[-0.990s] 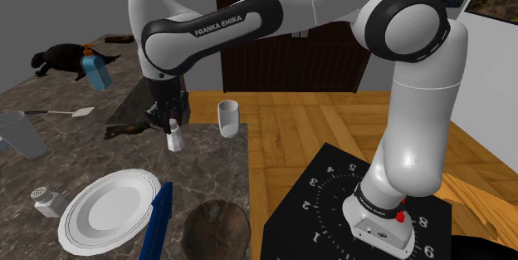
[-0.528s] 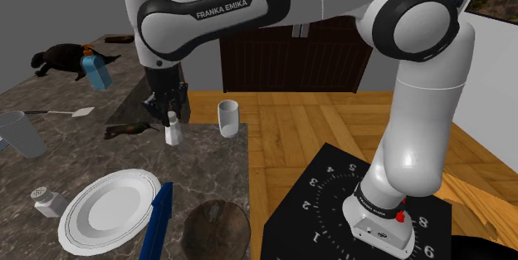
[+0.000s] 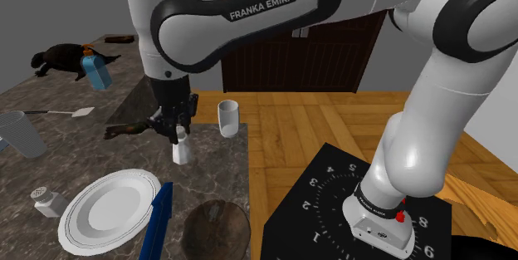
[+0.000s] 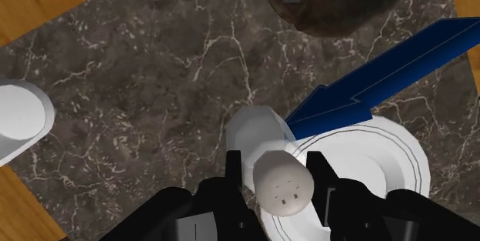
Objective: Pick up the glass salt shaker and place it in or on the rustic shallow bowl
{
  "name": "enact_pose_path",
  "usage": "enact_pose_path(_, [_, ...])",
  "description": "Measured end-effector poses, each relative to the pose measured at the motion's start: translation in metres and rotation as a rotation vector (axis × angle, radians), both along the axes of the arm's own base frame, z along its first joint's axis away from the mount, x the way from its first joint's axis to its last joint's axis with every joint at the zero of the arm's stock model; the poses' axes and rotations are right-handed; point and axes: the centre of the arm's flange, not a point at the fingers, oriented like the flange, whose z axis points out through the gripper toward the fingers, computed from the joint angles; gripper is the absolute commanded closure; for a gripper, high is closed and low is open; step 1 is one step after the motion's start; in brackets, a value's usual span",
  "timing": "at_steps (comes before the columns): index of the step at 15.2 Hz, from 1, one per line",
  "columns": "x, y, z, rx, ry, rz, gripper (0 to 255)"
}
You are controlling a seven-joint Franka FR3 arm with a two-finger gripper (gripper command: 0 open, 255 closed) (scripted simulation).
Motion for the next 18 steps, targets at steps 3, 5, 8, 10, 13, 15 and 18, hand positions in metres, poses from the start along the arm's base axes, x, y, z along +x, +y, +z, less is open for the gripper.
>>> enact_pose_path(3, [-0.040, 0.018, 0.005, 0.000, 0.000, 0.000, 255])
enact_pose_path(5, [-0.064, 0.025, 0.008, 0.000, 0.001, 0.000, 255])
enact_pose_path(8, [-0.098, 0.040, 0.012, 0.000, 0.000, 0.000, 255])
enact_pose_path(10, [-0.123, 0.048, 0.016, 0.000, 0.000, 0.001, 255])
enact_pose_path(13, [-0.162, 0.060, 0.020, 0.000, 0.000, 0.000, 255])
enact_pose_path(15, [-0.171, 0.062, 0.015, 0.000, 0.000, 0.000, 255])
enact_pose_path(18, [-0.174, 0.062, 0.001, -0.001, 0.001, -0.001, 255])
